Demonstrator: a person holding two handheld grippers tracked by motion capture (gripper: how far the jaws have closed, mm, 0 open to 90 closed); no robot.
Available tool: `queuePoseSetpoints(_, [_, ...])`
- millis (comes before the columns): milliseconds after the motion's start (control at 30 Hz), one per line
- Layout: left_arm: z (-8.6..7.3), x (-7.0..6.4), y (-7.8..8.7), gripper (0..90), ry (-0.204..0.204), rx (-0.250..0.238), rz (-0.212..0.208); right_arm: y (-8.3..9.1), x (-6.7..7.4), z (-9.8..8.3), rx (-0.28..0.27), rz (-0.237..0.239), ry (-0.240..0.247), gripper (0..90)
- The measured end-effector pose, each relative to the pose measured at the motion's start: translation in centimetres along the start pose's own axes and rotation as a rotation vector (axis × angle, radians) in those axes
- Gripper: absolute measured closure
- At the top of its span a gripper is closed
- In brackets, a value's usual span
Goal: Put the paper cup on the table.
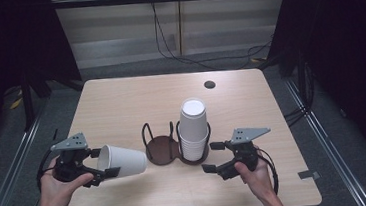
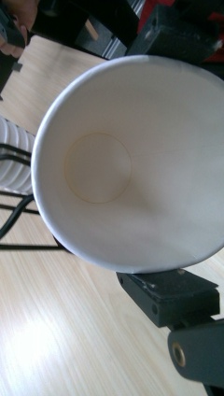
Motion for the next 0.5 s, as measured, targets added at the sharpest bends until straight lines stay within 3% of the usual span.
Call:
queuePoseSetpoints(333, [1.6,1.7,1.0,14.0,0.013,0.047,0.076,0.1,-0.1,0.0,-0.004,-0.001,0.002,15.1])
queuePoseSetpoints(500, [2.9,2.4,0.9,14.0,-0.009,0.075,0.130,-0.1,-0.1,-0.1,0.007,-0.003,0.002,15.1])
Point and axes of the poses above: each handheld gripper's, and its own axes: y roughly backward along the jaws, z roughly out of its top, x roughly to its left, the point moved 1 cm from there along -y, roughly forward along the jaws, and after that the axes turned 14 degrees about y, right-handed, at the moved point
